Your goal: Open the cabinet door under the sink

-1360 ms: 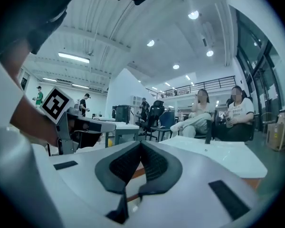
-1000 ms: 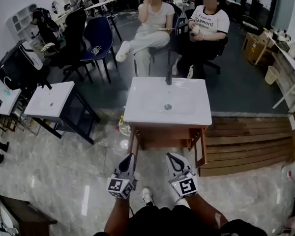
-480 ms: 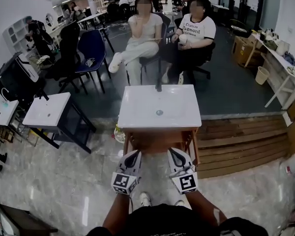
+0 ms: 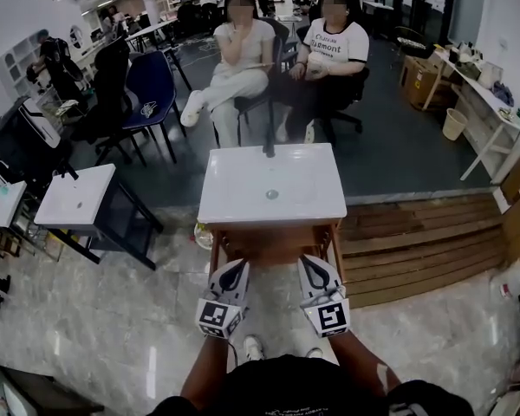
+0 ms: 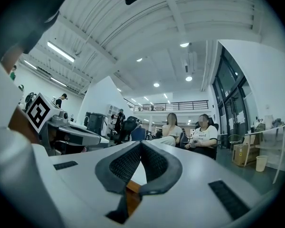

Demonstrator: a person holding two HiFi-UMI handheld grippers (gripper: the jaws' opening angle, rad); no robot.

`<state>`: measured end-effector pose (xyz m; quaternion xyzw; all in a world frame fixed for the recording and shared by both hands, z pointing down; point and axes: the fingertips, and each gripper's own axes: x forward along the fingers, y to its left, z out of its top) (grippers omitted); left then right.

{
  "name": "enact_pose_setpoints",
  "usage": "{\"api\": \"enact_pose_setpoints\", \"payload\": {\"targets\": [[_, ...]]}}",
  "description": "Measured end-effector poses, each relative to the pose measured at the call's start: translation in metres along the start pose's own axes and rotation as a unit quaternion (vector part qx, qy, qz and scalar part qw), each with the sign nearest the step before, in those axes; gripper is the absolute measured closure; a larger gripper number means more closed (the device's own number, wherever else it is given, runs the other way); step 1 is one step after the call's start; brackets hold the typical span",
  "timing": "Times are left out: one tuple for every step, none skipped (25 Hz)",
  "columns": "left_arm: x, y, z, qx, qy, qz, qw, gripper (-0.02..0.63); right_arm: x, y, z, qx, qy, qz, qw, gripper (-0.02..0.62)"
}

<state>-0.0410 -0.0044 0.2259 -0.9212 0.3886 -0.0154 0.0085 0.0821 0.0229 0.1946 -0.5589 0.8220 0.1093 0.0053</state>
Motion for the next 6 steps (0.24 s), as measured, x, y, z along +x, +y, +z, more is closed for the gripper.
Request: {"api": "enact_pose_setpoints", "payload": {"targets": [[0.0005,0.0002,0.0004,0.0,0.001,-0.002,1.0,0.601,0.0008,-0.0005,0.0004,-0.002,0.003,0.0,1.0,0.571],[0.0012,0.001,0.0012,0.001,0.001,-0.003,1.0,0.601,0.0016,-0.0009,0.0004,-0.002,0.009,0.001,1.0,0.571],[0.002,0.0021,0.0025,0.001,0.0,-0.003,1.0,0.601,0.0023,-0.0016,-0.0003,-0.001,0.015,0.001,1.0,0.571],[0.0031,0.0032,0.004,0.002,-0.002,-0.003,1.0,0.601,0.0028,-0.0025,-0.0012,0.0,0.018,0.001,1.0,0.571],[0.0042,0.0044,0.0057,0.002,-0.003,-0.003,1.0,0.601,0.0033,-0.0035,-0.0021,0.0,0.02,0.002,1.0,0.571],[0.0054,0.0055,0.0073,0.002,-0.005,-0.003,1.0,0.601,0.0037,-0.0047,-0.0028,0.0,0.022,0.002,1.0,0.571]]}}
